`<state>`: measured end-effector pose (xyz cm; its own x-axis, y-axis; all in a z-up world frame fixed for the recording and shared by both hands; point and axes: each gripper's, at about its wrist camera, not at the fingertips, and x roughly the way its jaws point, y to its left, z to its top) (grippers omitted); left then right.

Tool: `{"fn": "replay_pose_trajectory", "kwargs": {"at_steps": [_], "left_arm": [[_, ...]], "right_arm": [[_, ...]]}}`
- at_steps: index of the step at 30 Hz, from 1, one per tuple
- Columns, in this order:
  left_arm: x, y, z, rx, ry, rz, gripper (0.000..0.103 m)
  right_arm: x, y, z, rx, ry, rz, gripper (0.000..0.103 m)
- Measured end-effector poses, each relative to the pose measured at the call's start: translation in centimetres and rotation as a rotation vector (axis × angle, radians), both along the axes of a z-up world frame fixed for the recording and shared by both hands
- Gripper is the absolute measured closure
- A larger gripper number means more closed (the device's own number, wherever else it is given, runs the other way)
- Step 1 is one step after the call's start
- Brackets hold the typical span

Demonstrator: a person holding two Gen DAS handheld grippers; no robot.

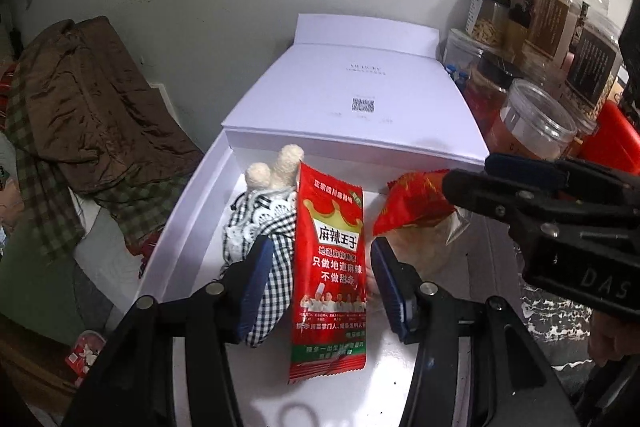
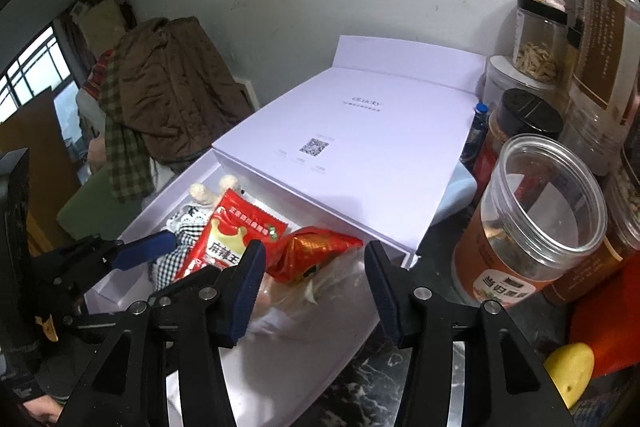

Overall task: Organize soft objects
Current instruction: 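Open both tools to release the packets and withdraw from the box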

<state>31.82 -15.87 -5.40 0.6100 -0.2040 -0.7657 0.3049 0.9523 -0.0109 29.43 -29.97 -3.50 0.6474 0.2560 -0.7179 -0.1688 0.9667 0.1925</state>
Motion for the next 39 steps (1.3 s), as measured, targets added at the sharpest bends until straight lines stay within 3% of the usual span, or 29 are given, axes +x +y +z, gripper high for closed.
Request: {"fn": "replay_pose_trajectory", "kwargs": {"at_steps": [13, 31, 39], "left_arm": [[-2.2, 1.1, 4.3, -0.045, -0.084, 0.015, 0.052], [-9.1, 3.6, 12.8, -0.074, -0.259, 0.025, 0.052], [-13.0, 4.7, 16.1, -0.053, -0.341, 0.039, 0.052]], "right_arm": [[-2.6, 0.1, 2.9, -0.023, -0.041, -0.025, 0.052], [-10.2, 2.8, 12.0, -0.056, -0.231, 0.013, 0.052], [-14.0, 4.1, 15.3, -0.075, -0.321, 0.044, 0.044]]}}
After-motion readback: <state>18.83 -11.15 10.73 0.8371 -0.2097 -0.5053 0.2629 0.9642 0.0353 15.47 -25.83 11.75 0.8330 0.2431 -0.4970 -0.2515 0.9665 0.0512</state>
